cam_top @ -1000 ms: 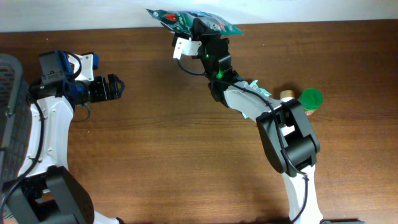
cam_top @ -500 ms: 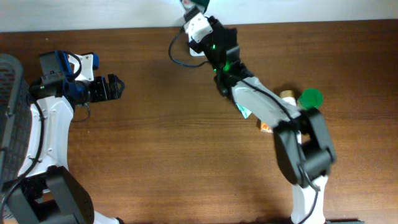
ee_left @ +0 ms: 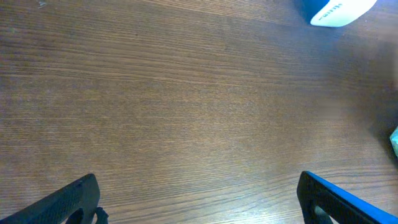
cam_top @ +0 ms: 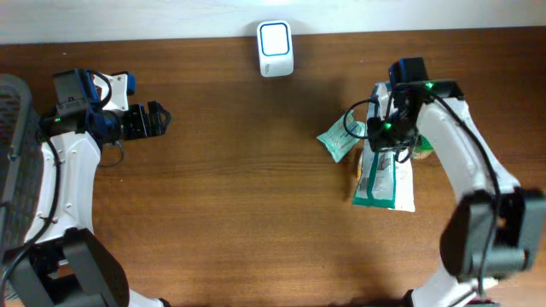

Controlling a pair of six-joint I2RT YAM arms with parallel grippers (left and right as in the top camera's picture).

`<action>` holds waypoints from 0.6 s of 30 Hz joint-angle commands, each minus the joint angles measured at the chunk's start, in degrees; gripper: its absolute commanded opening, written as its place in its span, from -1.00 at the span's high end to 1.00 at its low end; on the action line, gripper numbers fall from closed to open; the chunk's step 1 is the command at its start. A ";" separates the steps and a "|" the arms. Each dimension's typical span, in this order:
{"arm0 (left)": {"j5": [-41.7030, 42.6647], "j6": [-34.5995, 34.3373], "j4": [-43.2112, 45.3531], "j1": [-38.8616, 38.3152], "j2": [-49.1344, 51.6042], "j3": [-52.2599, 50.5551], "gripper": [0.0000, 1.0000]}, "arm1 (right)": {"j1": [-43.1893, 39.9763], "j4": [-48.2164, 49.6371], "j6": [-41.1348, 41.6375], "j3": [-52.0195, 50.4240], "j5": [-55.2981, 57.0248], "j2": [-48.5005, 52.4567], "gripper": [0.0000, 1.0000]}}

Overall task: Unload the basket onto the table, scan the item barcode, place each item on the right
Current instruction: 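Lay the 3M package down on the other items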

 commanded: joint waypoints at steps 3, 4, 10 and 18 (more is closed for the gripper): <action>0.24 0.24 0.09 0.15 -1.40 0.33 -0.98 | -3.78 -1.77 -3.39 1.90 -7.58 5.68 -0.18; 0.24 0.24 0.09 0.15 -1.40 0.33 -0.98 | -4.20 -4.85 -3.41 4.83 -7.54 5.20 -0.35; 0.24 0.24 0.09 0.15 -1.40 0.33 -0.98 | -4.46 -27.85 -3.02 31.21 -5.40 3.54 -0.88; 0.24 0.24 0.09 0.15 -1.40 0.33 -0.98 | 4.20 -30.77 -3.41 35.45 -7.93 -12.81 -0.88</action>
